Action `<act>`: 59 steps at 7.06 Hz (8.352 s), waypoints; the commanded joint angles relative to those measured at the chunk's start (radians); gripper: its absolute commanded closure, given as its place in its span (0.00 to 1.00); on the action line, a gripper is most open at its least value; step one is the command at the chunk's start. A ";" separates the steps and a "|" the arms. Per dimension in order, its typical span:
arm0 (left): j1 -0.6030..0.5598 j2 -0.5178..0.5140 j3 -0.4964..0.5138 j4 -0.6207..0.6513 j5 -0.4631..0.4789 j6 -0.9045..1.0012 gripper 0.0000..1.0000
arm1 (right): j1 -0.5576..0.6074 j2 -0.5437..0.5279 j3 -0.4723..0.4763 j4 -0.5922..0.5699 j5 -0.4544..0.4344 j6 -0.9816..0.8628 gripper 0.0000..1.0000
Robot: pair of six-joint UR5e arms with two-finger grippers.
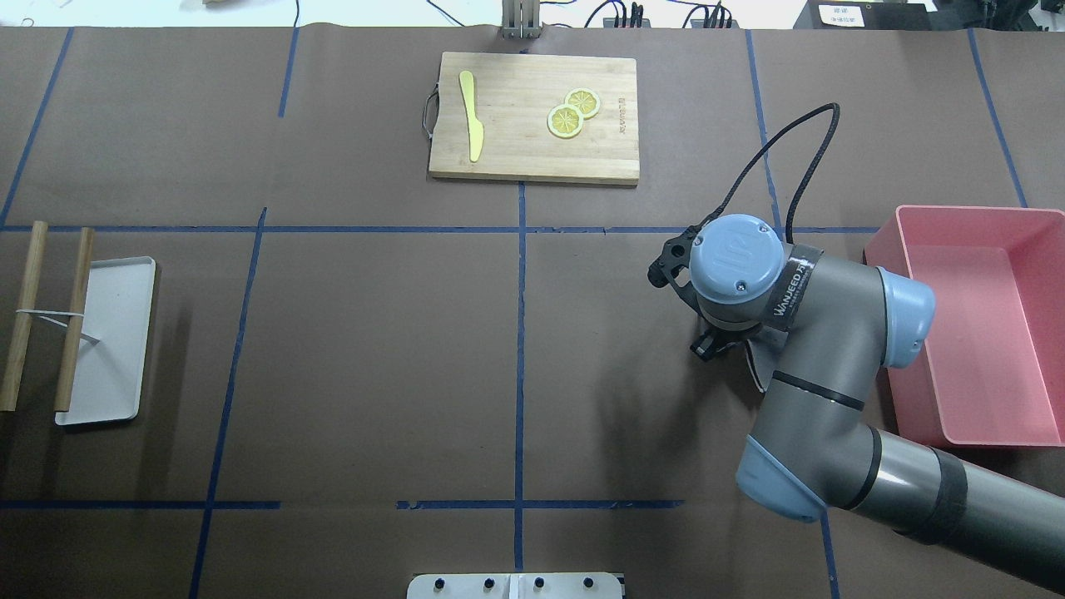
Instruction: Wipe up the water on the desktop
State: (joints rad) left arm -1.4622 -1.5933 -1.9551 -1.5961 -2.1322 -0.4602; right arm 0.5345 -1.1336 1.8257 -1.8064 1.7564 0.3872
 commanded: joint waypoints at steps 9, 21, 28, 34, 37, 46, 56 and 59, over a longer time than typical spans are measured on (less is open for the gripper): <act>0.031 0.107 0.153 -0.001 -0.115 0.178 0.00 | 0.046 0.052 -0.038 0.105 0.136 0.059 1.00; 0.034 0.093 0.169 -0.010 -0.112 0.173 0.00 | 0.081 0.028 -0.080 0.113 0.202 0.014 1.00; 0.034 0.072 0.174 -0.012 -0.114 0.175 0.00 | -0.128 0.113 -0.026 0.116 0.190 0.309 0.99; 0.034 0.067 0.168 -0.010 -0.115 0.173 0.00 | 0.152 0.080 -0.086 0.108 0.216 0.200 1.00; 0.034 0.067 0.174 -0.010 -0.115 0.173 0.00 | 0.361 0.017 0.132 -0.093 0.353 0.171 1.00; 0.036 0.073 0.203 -0.012 -0.114 0.184 0.00 | 0.651 -0.442 0.279 -0.159 0.417 -0.386 0.97; 0.037 0.067 0.258 -0.007 -0.115 0.233 0.00 | 0.863 -0.443 0.126 -0.008 0.581 -0.407 0.00; -0.028 0.036 0.415 -0.010 -0.231 0.424 0.00 | 0.988 -0.482 -0.148 0.339 0.702 -0.406 0.00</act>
State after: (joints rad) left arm -1.4504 -1.5480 -1.5939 -1.6024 -2.3232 -0.1016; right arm 1.4773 -1.5980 1.7778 -1.5921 2.3993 -0.0199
